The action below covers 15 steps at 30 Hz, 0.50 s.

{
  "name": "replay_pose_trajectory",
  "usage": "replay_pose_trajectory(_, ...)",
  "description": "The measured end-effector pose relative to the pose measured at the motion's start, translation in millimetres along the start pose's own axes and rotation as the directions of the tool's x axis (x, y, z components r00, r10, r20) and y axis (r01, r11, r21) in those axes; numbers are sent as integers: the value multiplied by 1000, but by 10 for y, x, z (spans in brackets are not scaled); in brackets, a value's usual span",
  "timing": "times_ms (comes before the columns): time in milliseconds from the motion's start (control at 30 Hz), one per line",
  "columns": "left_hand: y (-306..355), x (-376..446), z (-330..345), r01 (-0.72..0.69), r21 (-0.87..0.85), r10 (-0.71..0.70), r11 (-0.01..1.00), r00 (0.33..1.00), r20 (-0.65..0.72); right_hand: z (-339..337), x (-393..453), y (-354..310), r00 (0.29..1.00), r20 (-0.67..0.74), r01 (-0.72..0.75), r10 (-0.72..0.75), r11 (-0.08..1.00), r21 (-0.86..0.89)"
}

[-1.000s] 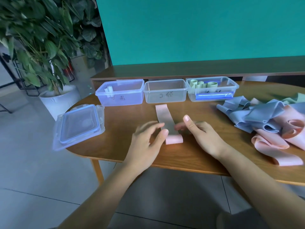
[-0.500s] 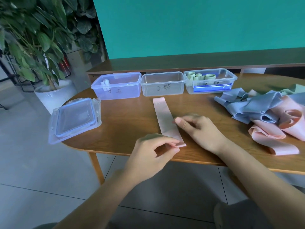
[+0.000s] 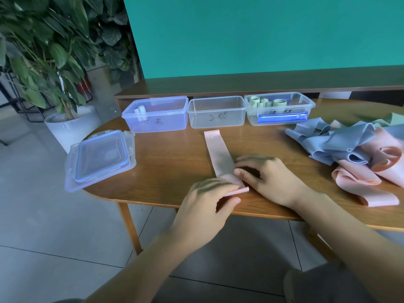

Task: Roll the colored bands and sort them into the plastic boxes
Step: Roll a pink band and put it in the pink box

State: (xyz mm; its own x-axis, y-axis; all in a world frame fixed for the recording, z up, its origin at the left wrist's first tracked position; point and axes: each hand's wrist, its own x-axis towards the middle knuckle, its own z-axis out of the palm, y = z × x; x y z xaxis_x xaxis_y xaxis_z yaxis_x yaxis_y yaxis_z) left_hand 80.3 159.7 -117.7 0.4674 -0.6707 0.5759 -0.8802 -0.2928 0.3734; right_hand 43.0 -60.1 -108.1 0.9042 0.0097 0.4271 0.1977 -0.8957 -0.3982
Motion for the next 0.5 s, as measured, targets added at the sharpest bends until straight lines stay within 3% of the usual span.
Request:
replay_pose_trajectory(133,10,0,17,-101,-41,98,994,993,-65,16,-2,37,999,48,12,-12,1000,-4)
replay_pose_trajectory(267,14,-16,42,-106,-50,97,993,984,-148,10,10,39,998,56,4,-3,1000,-11)
replay_pose_trajectory(400,-4,-28,40,-49,-54,37,997,979,-201,3,8,12,999,27,-18,17,999,37)
replay_pose_trajectory(500,83,2,-65,105,-179,-138,978,972,-189,-53,-14,-52,998,-56,-31,39,989,143)
